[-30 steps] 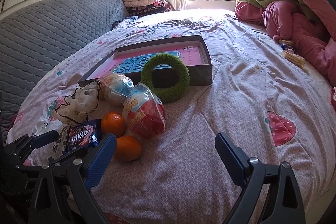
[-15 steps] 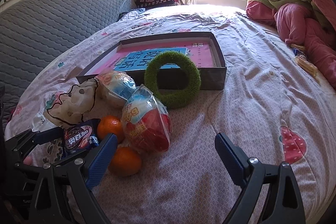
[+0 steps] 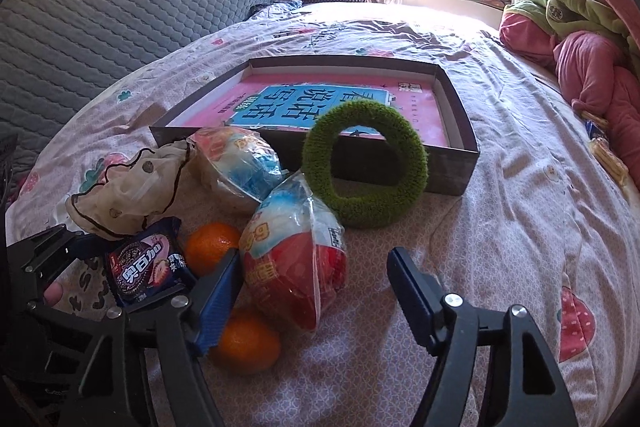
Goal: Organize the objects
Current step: 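Close the left tool on the blue snack pack while the right tool grasps the candy egg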
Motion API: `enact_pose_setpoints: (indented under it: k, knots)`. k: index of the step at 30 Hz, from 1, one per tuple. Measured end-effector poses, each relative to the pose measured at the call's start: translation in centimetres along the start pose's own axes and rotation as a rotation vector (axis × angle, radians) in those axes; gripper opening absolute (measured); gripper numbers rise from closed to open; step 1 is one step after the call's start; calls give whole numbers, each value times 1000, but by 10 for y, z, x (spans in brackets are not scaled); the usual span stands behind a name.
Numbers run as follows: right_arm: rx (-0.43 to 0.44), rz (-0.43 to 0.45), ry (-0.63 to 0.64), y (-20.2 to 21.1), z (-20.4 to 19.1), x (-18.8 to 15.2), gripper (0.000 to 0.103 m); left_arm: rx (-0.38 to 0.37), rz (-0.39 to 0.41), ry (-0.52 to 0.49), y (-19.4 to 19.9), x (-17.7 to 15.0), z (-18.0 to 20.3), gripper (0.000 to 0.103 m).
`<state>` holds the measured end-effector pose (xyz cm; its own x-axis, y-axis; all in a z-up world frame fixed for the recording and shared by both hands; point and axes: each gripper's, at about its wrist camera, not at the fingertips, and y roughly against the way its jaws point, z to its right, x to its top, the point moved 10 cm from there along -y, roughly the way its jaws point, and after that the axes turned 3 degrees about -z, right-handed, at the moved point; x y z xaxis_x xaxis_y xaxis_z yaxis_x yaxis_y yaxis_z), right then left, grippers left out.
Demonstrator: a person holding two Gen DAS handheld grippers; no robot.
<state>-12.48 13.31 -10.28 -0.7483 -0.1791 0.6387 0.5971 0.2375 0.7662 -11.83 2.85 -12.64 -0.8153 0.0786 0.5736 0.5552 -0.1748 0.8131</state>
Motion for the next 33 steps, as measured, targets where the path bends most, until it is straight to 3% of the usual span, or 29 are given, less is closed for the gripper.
enact_pose_setpoints:
  k: [3, 4, 6, 13, 24, 33]
  knots:
    - [23, 7, 3, -2, -5, 0, 54, 8, 9, -9, 1, 0, 2, 87]
    - [27, 16, 7, -1, -7, 0, 51, 0, 13, -11, 2, 0, 3, 81]
    - [30, 31, 5, 1, -7, 1, 51, -18, 21, -15, 4, 1, 6, 67]
    - [25, 89, -28, 10, 1, 4, 51, -31, 44, -34, 11, 1, 12, 56]
    - [41, 154, -10, 25, -5, 8, 51, -62, 83, -69, 28, -6, 27, 54]
    - [36, 194, -28, 34, -1, 11, 51, -79, 138, -40, 49, -3, 24, 54]
